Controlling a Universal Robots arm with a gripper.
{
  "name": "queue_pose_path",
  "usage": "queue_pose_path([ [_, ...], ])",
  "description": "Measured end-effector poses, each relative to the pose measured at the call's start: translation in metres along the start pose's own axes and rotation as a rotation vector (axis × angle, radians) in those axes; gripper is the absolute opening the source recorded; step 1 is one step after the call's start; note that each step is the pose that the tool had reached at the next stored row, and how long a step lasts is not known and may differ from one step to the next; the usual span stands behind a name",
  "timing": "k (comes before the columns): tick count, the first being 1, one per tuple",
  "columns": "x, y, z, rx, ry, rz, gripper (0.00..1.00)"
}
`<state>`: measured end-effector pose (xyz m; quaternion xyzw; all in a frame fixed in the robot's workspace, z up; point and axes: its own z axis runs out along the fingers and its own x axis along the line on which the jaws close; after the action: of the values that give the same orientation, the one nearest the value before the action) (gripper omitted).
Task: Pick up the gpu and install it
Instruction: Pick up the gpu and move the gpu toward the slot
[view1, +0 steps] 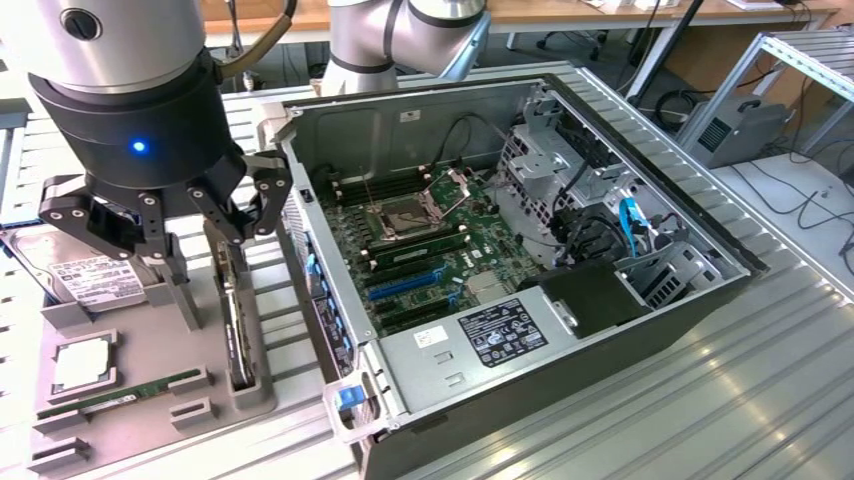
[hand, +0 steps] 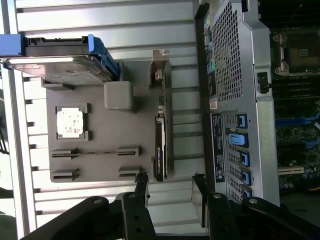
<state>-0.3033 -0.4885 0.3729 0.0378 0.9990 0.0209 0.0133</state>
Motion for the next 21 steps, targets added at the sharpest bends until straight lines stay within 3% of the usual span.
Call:
queue_pose_path([
  [9, 0.0, -0.0004, 0.0049, 0.0003, 0.0, 0.0, 0.48],
  [11, 0.0, -0.0013, 0.0185, 0.0005, 0.0, 0.0, 0.48],
  [21, 0.001, -0.0014, 0.0212, 0.0005, 0.0, 0.0, 0.48],
])
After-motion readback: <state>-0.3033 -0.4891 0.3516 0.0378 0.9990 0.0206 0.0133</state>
